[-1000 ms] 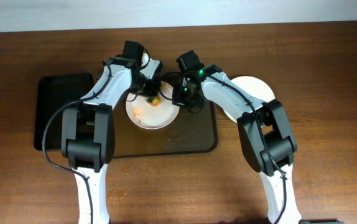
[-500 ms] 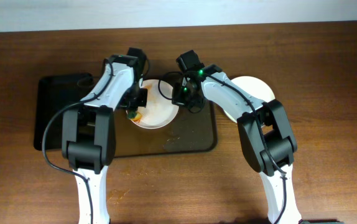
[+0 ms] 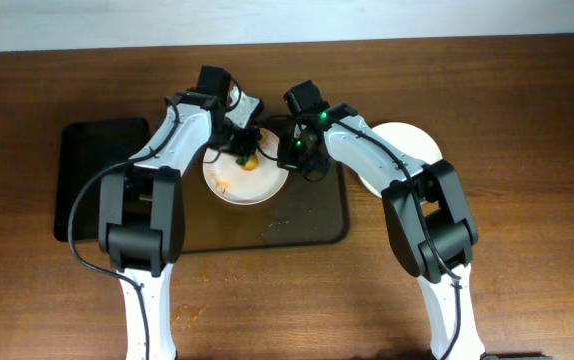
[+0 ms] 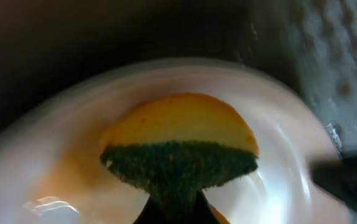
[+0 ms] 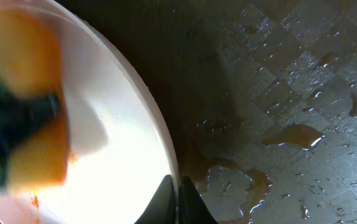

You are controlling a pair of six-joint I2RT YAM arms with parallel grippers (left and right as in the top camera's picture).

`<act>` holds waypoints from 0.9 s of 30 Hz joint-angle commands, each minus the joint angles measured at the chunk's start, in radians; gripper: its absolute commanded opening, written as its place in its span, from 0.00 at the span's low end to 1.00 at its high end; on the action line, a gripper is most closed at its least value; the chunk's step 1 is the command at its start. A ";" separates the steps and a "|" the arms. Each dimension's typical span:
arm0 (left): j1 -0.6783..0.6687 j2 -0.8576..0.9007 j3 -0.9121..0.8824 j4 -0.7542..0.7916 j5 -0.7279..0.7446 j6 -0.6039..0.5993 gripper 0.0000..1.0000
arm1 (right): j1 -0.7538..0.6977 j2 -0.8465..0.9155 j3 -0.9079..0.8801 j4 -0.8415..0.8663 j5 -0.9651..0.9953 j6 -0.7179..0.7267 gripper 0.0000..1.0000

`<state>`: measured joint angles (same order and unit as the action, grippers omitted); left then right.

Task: Clean dirty plates on tray and stack at the side
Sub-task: 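Scrub the last plate with the sponge while the right gripper holds it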

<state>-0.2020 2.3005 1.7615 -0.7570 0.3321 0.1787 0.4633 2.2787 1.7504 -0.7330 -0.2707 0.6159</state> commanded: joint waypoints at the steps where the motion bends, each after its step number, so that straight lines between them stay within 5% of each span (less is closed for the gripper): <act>1: 0.000 0.063 -0.026 0.083 -0.380 -0.124 0.00 | -0.006 0.002 0.000 -0.003 0.016 -0.007 0.04; 4: 0.000 0.063 -0.026 0.061 -0.566 -0.248 0.00 | -0.006 0.002 0.000 -0.003 0.016 -0.007 0.04; 7: 0.000 0.063 -0.026 -0.044 -0.574 -0.352 0.00 | -0.006 0.002 0.000 -0.003 0.016 -0.007 0.04; 10: 0.000 0.063 -0.026 -0.198 -0.385 -0.327 0.00 | -0.006 0.002 0.000 -0.003 0.016 -0.007 0.04; 15: 0.003 0.063 -0.026 -0.367 0.135 0.035 0.00 | -0.006 0.002 0.000 -0.003 0.016 -0.007 0.04; 17: 0.005 0.063 -0.025 -0.348 0.239 0.062 0.00 | -0.006 0.002 0.000 -0.003 0.016 -0.007 0.04; 22: 0.029 0.063 -0.024 -0.174 0.154 -0.010 0.00 | -0.006 0.002 0.000 -0.004 0.016 -0.007 0.04; 27: 0.072 0.063 -0.024 -0.029 -0.197 -0.223 0.00 | -0.006 0.002 0.000 -0.003 0.016 -0.007 0.04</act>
<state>-0.1688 2.3146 1.7596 -0.8494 0.4603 0.1001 0.4633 2.2787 1.7504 -0.7296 -0.2710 0.6163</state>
